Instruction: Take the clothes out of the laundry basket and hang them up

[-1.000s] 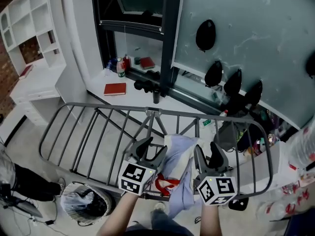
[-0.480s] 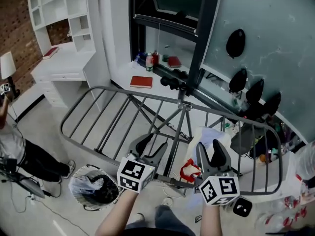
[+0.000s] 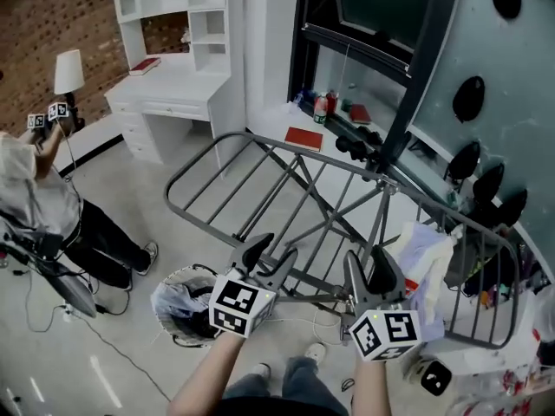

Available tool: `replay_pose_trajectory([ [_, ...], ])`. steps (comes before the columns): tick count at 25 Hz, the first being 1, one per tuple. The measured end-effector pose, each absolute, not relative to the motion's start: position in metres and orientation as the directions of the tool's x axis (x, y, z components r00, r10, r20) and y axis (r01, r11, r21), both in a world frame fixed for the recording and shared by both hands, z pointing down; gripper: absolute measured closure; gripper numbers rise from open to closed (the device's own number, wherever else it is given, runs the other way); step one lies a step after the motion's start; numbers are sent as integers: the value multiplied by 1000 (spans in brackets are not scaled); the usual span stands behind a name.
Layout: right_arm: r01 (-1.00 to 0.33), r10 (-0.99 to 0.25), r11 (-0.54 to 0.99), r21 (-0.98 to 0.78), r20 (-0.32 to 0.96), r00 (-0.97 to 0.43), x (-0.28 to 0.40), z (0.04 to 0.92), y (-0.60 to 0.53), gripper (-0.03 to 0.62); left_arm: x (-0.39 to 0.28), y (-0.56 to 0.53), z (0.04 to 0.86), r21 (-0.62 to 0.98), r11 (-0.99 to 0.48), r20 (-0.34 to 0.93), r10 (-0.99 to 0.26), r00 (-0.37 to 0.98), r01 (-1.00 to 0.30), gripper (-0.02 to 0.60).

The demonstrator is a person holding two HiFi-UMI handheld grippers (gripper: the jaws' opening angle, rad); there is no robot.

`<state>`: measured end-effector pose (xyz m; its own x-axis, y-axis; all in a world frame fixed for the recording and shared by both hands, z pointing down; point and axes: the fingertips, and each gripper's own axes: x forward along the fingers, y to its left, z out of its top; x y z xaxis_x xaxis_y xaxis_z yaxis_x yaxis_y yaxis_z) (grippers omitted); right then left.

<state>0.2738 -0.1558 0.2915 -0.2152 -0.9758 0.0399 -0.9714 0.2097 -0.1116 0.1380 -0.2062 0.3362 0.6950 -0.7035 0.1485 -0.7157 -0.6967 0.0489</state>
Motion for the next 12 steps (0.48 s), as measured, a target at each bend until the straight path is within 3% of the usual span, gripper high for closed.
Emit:
replay_pose_trajectory([
  [12,-846,-845,513,-145,90,-527,87,313,-171,365,-61,-179,358,59,-411,190,-890,415,-910,357],
])
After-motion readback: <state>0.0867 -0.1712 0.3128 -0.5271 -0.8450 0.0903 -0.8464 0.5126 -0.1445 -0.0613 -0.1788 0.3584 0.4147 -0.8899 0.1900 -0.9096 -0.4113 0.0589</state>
